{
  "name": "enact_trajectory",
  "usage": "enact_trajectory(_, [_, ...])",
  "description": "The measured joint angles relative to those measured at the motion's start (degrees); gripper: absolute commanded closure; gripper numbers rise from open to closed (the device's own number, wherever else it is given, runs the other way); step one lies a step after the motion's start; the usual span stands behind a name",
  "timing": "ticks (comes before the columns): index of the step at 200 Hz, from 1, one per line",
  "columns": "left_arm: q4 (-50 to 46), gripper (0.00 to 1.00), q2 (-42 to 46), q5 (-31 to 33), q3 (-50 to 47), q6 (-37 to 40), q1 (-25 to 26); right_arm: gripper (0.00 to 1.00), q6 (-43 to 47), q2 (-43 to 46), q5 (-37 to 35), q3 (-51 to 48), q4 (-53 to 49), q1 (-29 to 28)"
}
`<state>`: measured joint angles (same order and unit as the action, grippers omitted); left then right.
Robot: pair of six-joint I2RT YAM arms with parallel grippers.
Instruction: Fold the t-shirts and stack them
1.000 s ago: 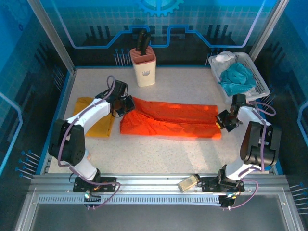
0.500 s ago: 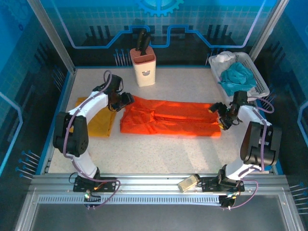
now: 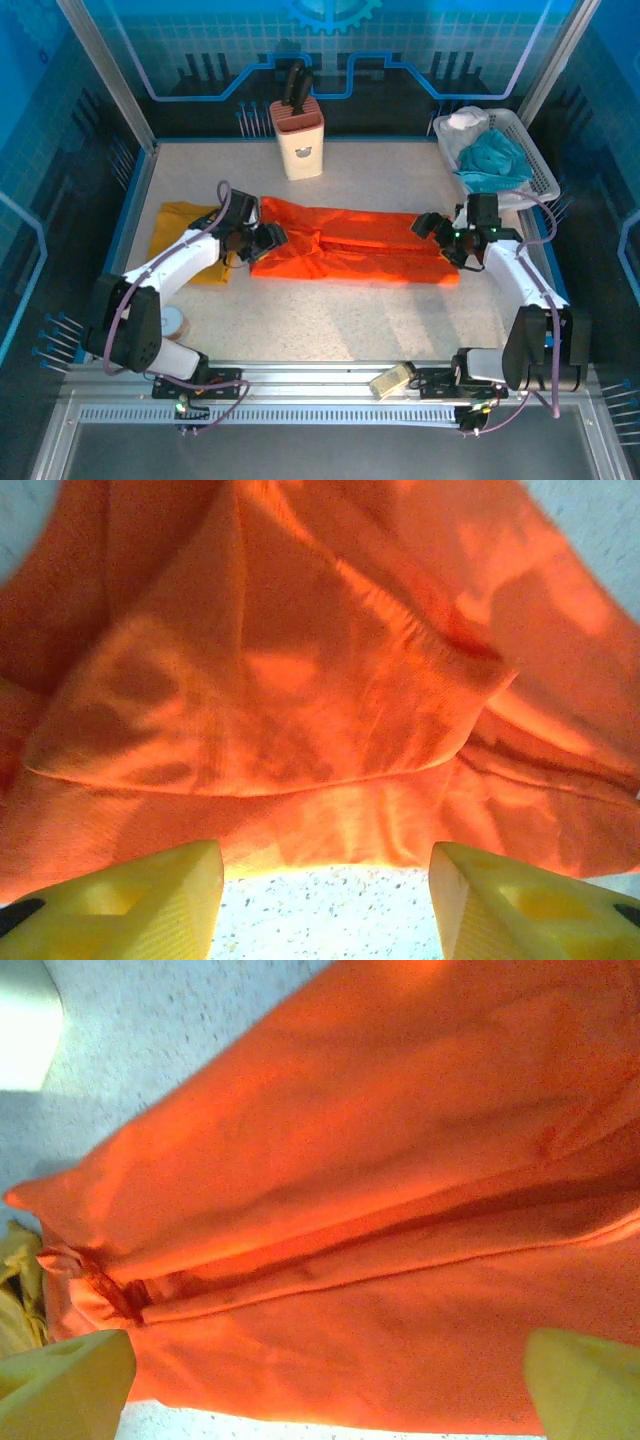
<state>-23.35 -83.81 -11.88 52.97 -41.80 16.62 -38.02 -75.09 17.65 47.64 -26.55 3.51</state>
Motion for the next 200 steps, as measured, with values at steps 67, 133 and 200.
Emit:
enact_trajectory(67, [4.28,0.44,-6.49,0.28,-1.79,-0.15,0.28,0.00,2.10,-5.03,1.27,-8.59,5.55,2.60])
enact_trajectory(133, [0.74,0.45,-10.99,2.78,-1.29,5.42,-3.98,0.00,4.02,-7.91,4.13,-9.38,9.62,8.85])
enact_trajectory(200, [-5.40,0.46,-12.55,4.17,5.27,9.99,-4.31,0.00,5.35,-6.91,4.90,-9.20,8.48,9.22])
